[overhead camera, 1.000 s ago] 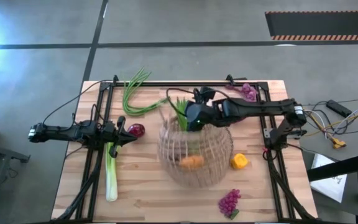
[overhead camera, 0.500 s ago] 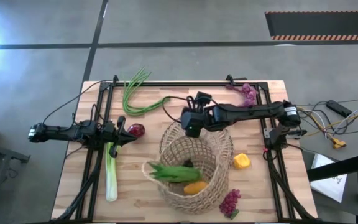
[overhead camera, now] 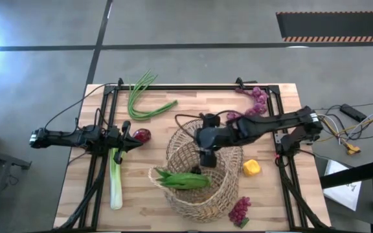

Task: Build produce basket
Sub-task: Adjust the light brown basket on the light brown table mat

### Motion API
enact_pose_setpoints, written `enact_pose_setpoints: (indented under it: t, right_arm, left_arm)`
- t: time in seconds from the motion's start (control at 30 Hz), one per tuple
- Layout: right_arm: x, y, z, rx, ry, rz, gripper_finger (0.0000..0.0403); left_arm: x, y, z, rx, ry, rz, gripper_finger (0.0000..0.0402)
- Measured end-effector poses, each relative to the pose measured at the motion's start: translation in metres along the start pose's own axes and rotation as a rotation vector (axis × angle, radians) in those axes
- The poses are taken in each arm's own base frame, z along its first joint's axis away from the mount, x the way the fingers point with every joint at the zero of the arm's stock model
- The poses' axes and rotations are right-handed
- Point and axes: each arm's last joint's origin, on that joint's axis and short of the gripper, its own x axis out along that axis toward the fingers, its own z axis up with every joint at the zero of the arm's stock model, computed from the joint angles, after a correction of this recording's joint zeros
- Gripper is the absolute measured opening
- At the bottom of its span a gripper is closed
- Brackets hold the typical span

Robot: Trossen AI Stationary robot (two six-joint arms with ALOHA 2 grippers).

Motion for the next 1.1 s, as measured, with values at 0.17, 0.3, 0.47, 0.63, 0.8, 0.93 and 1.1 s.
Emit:
enact_pose_setpoints:
  t: [0.17, 0.3, 0.47, 0.63, 0.8, 0.93, 1.1]
  right_arm:
    - [0.032, -0.004, -0.009, -0.016, 0.131, -0.06, 0.0327]
    - [0.052, -0.007, -0.01, -0.002, 0.186, 0.004, 0.0326]
    - [0.065, -0.013, -0.011, -0.011, 0.222, -0.015, 0.0288]
    - [0.07, -0.026, -0.011, -0.04, 0.221, -0.131, 0.0178]
    - [0.068, -0.045, -0.006, -0.075, 0.206, -0.249, 0.0059]
    - [0.067, -0.064, -0.001, -0.144, 0.193, -0.354, 0.0022]
    - [0.07, -0.094, 0.001, -0.117, 0.195, -0.437, 0.0026]
  left_arm:
    - [0.0, 0.0, 0.0, 0.0, 0.002, 0.0, 0.0]
    - [0.0, 0.0, 0.0, 0.0, 0.003, 0.0, 0.0]
    - [0.0, 0.0, 0.0, 0.0, 0.005, 0.001, 0.0]
    - [0.0, 0.0, 0.0, 0.0, 0.005, 0.001, 0.0]
    - [0.0, 0.0, 0.0, 0.0, 0.005, 0.001, 0.0]
    - [0.0, 0.0, 0.0, 0.0, 0.005, 0.001, 0.0]
    - [0.0, 0.0, -0.001, 0.0, 0.007, 0.001, 0.0]
